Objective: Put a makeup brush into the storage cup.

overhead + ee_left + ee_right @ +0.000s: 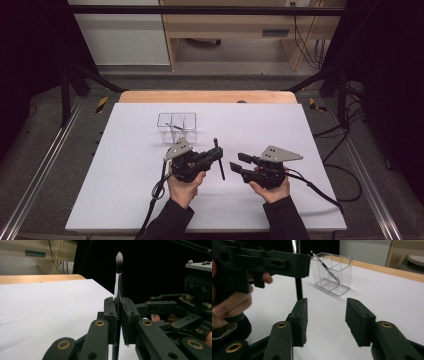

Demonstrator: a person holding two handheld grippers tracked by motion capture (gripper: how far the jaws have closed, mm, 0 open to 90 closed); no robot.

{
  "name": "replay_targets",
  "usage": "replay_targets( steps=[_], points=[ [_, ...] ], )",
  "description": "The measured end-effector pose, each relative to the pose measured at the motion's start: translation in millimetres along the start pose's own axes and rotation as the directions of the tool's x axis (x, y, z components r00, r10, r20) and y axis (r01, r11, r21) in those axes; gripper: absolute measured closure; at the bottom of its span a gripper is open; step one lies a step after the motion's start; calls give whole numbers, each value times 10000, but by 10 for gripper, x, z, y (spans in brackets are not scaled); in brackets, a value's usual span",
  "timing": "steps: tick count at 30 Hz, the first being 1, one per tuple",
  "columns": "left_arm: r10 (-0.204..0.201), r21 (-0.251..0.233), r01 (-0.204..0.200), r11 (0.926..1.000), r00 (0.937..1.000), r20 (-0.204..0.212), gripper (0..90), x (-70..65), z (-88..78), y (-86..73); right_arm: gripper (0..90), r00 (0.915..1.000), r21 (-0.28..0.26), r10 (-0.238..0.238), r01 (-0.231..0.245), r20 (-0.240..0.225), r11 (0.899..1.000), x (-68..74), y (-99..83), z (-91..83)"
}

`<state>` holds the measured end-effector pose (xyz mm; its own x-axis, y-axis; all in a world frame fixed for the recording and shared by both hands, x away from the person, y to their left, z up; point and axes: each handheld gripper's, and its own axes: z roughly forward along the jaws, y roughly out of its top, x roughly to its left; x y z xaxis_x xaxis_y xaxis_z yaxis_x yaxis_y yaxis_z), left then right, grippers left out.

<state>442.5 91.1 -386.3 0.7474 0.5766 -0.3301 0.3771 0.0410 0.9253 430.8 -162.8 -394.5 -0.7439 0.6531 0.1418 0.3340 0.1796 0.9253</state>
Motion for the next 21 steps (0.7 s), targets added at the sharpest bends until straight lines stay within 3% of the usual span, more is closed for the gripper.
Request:
replay_targets(
  steps=[15,21],
  points=[
    [566,176,-561,9983,9980,-281,831,34,-186,89,322,9955,113,266,-277,906,9996,-171,-62,-60],
    [793,295,-781,9965,9959,-424,831,56,-253,133,225,9909,281,-60,22,1347,9996,-192,-76,-65]
  ],
)
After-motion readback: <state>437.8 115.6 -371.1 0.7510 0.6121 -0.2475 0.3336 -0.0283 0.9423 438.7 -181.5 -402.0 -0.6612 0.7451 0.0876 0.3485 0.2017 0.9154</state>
